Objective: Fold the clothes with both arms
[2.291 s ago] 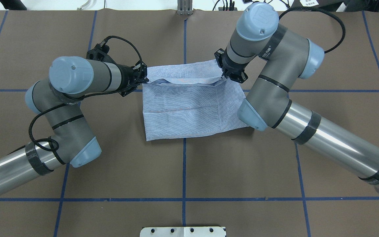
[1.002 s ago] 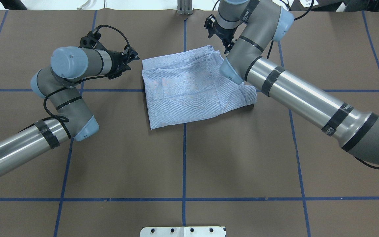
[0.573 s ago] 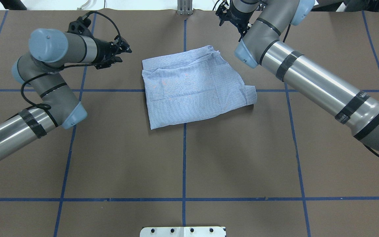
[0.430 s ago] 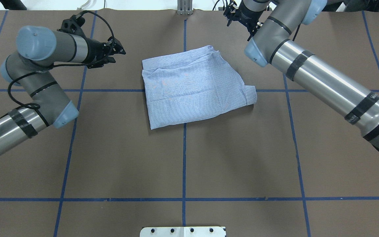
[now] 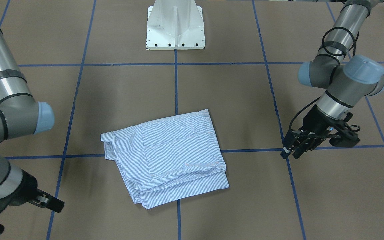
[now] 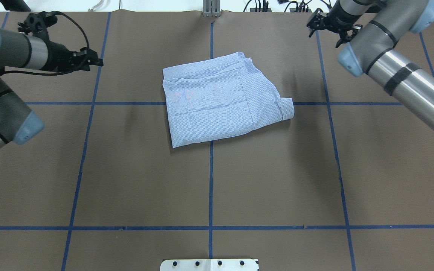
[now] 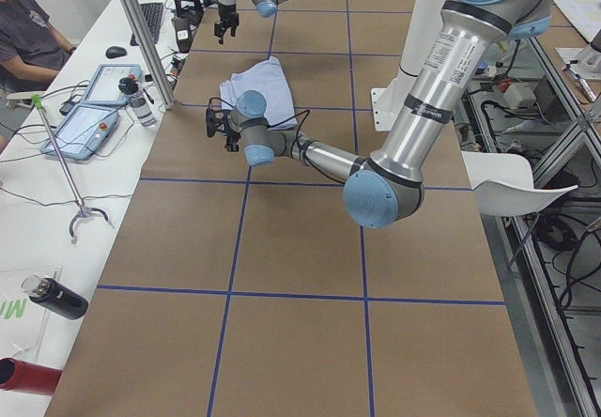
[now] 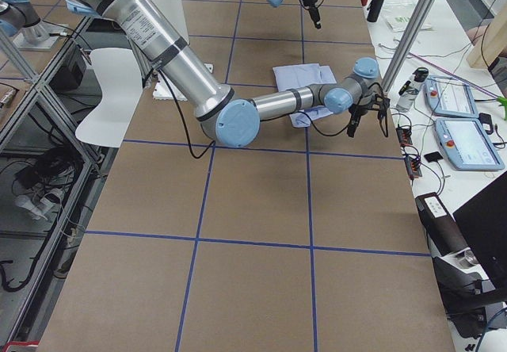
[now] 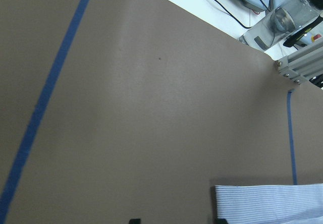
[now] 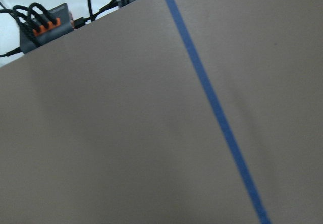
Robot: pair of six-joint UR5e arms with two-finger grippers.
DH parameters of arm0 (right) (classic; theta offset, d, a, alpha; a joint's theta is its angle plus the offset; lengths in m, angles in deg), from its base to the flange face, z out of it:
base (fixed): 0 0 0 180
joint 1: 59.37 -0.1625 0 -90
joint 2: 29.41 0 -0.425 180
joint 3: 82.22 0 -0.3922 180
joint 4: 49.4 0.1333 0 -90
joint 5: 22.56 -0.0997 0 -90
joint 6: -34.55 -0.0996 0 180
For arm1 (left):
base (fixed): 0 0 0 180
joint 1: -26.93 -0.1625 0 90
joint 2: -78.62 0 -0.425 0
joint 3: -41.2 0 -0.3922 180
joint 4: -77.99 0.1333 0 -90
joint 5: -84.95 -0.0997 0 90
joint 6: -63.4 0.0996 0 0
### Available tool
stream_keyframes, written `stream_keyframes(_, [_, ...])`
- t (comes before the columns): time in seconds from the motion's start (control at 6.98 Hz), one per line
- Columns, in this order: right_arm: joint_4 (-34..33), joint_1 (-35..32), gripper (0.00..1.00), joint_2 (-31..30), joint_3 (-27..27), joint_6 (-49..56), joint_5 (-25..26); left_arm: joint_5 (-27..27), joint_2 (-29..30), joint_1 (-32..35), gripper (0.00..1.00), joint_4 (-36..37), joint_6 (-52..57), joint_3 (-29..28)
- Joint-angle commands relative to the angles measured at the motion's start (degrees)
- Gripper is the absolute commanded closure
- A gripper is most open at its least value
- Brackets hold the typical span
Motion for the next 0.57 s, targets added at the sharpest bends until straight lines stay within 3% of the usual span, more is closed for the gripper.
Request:
stream_keyframes(0.0, [-2.9,-6.6,0.00,-11.0,-7.5,17.2,-6.3,6.7,-9.0,7.5,0.42,0.0,21.3,1.8])
stream_keyframes(0.14, [-4.9,-9.7,0.00,-14.5,-9.6,24.9,-8.7,9.9,-13.0,11.8,0.42,0.0,32.6,1.7])
stream_keyframes(0.43, [-11.2,-15.1,0.00,-19.0,-10.1,43.9,-8.7,10.6,-19.8,17.8,0.42,0.2,50.3,1.4])
